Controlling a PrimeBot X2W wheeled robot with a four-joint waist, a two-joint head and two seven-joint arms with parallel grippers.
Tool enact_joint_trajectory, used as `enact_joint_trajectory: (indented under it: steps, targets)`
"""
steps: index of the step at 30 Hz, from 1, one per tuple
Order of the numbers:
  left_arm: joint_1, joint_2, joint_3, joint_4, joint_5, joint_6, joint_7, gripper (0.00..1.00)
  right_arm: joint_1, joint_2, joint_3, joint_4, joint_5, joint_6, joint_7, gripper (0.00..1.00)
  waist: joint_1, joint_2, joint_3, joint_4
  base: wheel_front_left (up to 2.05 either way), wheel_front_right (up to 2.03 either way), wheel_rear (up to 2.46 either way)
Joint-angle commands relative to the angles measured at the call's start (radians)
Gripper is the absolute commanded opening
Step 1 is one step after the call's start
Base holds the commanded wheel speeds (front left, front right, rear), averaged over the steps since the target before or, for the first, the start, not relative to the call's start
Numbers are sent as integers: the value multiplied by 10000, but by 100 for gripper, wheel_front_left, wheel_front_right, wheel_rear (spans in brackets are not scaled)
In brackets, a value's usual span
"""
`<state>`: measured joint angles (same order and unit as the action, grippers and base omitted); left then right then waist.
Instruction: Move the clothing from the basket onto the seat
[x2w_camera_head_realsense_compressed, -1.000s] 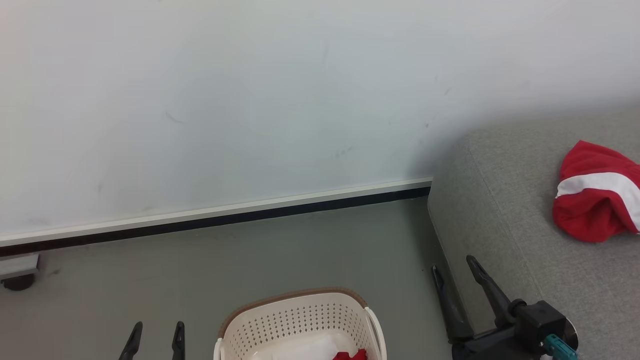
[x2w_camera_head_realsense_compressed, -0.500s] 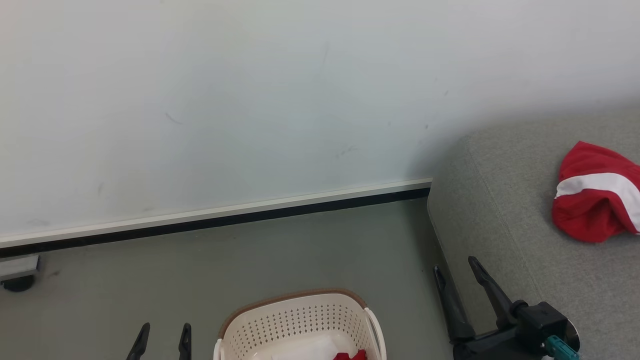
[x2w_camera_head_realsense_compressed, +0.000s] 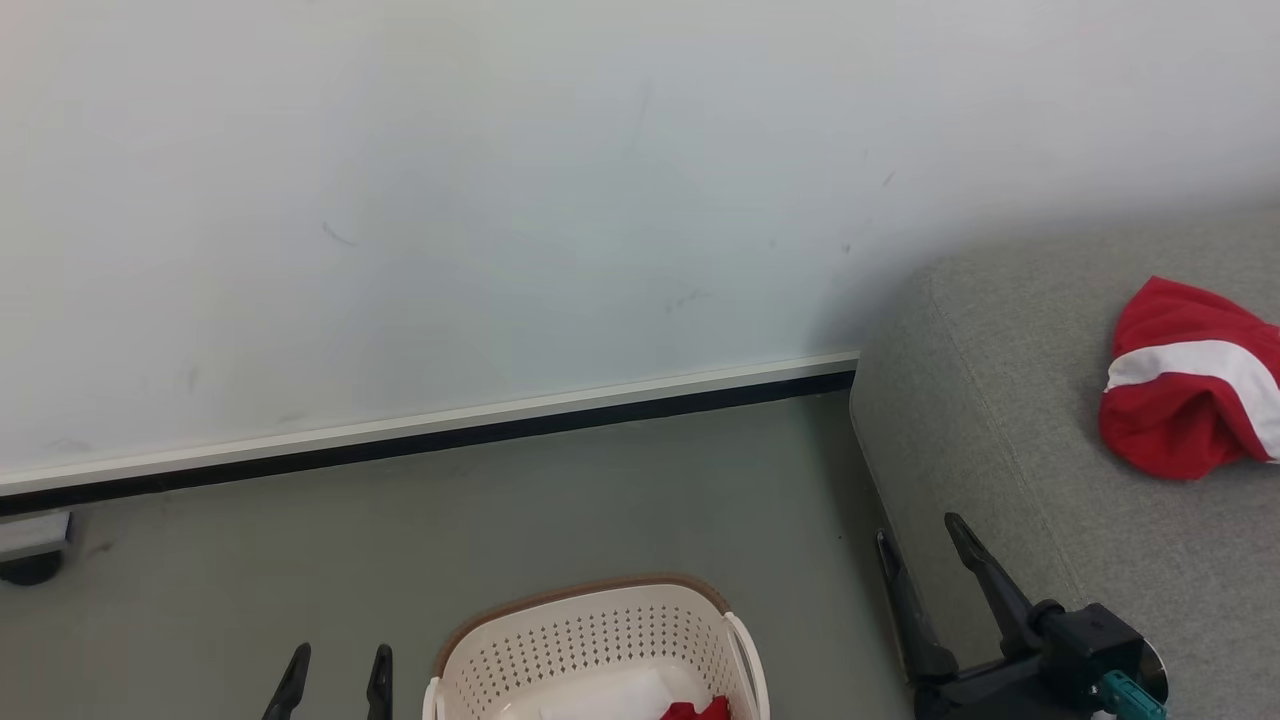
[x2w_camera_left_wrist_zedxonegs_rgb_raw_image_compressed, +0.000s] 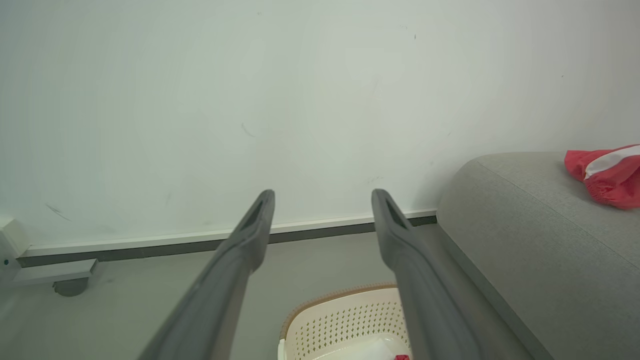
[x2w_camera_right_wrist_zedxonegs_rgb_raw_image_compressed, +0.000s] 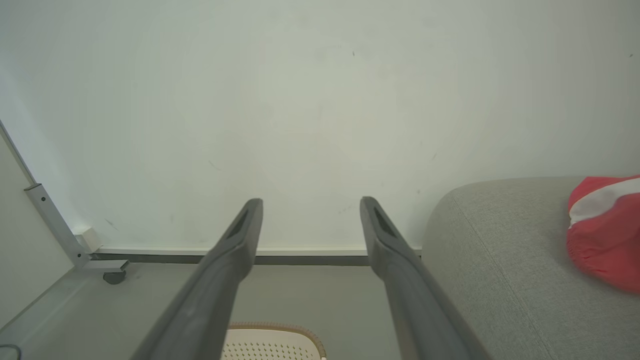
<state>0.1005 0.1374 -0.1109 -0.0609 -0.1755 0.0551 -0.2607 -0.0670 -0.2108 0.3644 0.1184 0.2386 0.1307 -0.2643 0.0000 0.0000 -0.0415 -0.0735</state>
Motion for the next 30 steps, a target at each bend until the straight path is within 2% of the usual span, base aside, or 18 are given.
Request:
enact_joint_trajectory:
  steps: [1,7,15,21,30]
  targets:
    - [-4,-25,38,50,102,-5,-51,100,123,-34,-3,6,84,1,-15,100,0,0,5,-3,0,0,0]
    - [-11,-207,137,154,172,-207,-51,100,14,-60,-14,-80,133,1,-13,100,0,0,67,-28,0,0,0]
    - [-307,-324,-183,1168,0,-863,-51,100,-462,-98,72,-475,208,1,-13,100,0,0,618,-319,0,0,0]
    - [-1467,-336,-584,2427,-73,-1483,-51,100,-1056,-102,-46,-1091,70,1,-15,100,0,0,1703,-476,0,0,0]
    - [-3609,-43,-1724,4455,162,-1836,-47,100,-2264,195,-87,-2013,-288,1,-13,100,0,0,3551,-1121,0,0,0]
